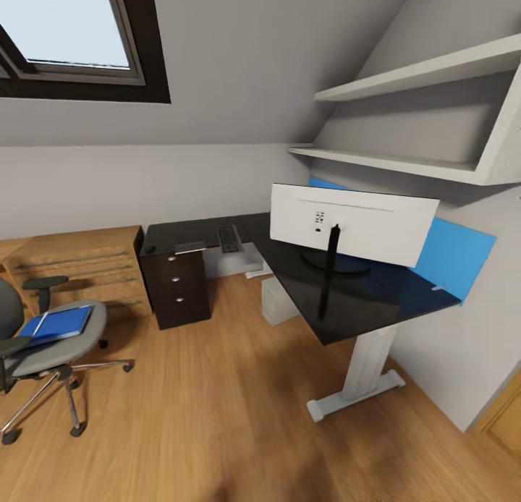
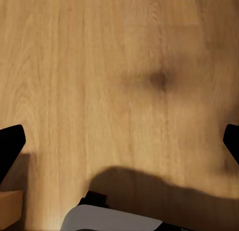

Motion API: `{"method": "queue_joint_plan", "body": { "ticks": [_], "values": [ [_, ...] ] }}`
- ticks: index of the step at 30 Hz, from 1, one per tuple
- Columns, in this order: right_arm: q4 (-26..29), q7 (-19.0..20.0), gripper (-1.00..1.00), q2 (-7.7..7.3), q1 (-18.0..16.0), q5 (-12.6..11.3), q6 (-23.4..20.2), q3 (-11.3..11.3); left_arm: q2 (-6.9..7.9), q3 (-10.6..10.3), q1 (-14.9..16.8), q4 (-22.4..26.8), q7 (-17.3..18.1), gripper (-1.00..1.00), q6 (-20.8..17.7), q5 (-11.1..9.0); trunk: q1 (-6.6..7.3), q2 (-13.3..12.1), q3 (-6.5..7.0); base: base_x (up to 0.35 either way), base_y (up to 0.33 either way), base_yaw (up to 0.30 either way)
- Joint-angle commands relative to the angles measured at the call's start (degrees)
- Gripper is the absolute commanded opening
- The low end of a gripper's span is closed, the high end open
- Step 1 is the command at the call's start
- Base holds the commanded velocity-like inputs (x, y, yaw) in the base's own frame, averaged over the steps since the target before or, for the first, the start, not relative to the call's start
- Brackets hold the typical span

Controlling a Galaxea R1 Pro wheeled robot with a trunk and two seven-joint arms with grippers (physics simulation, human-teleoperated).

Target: In the bedroom, organize the workspace by keeping the computer under the desk, ensuring the monitor is on the desk, placing the keyboard on the desk next to the monitor, placing the mouse on the desk next to the keyboard, moving the folder from the swivel chair onto the desk next to the mouse, stacking the notebook on top of the folder with the pen on top of the notebook, and positioning the swivel chair next to the desk.

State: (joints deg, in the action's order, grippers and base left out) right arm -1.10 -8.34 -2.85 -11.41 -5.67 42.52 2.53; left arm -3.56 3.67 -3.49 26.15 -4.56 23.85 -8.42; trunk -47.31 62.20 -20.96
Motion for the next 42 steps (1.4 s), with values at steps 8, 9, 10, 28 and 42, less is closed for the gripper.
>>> {"method": "queue_joint_plan", "body": {
  "ticks": [8, 9, 10, 28, 42],
  "values": [
    [-0.07, 0.26, 1.00, 0.11, 2.68, -0.12, 6.14, 0.02, 0.03, 0.11, -0.02, 0.10, 0.07, 1.00, 0.06, -0.13, -0.01, 0.04, 0.15, 0.154, 0.022, -0.213],
    [-0.06, 0.26, 1.00, 0.10, 2.74, -0.12, 6.28, 0.02, 0.00, 0.11, -0.02, 0.10, 0.07, 1.00, 0.06, -0.12, -0.01, 0.04, 0.18, 0.298, 0.013, -0.233],
    [-0.05, 0.26, 1.00, 0.08, 2.77, -0.12, 6.37, 0.02, -0.01, 0.11, -0.02, 0.09, 0.08, 1.00, 0.06, -0.12, -0.01, 0.04, 0.20, 0.311, 0.008, -0.195],
    [-0.04, 0.29, 1.00, -0.08, 2.81, -0.13, 6.04, 0.02, -0.04, 0.15, -0.02, -0.13, 0.08, 1.00, 0.13, -0.11, -0.01, 0.04, 0.43, 0.331, 0.001, -0.087],
    [-0.04, 0.34, 1.00, -0.02, 2.81, -0.12, 6.08, 0.02, -0.04, 0.16, -0.02, -0.14, 0.08, 1.00, 0.12, -0.11, -0.01, 0.04, 1.10, 0.268, 0.045, -0.218]
  ]
}}
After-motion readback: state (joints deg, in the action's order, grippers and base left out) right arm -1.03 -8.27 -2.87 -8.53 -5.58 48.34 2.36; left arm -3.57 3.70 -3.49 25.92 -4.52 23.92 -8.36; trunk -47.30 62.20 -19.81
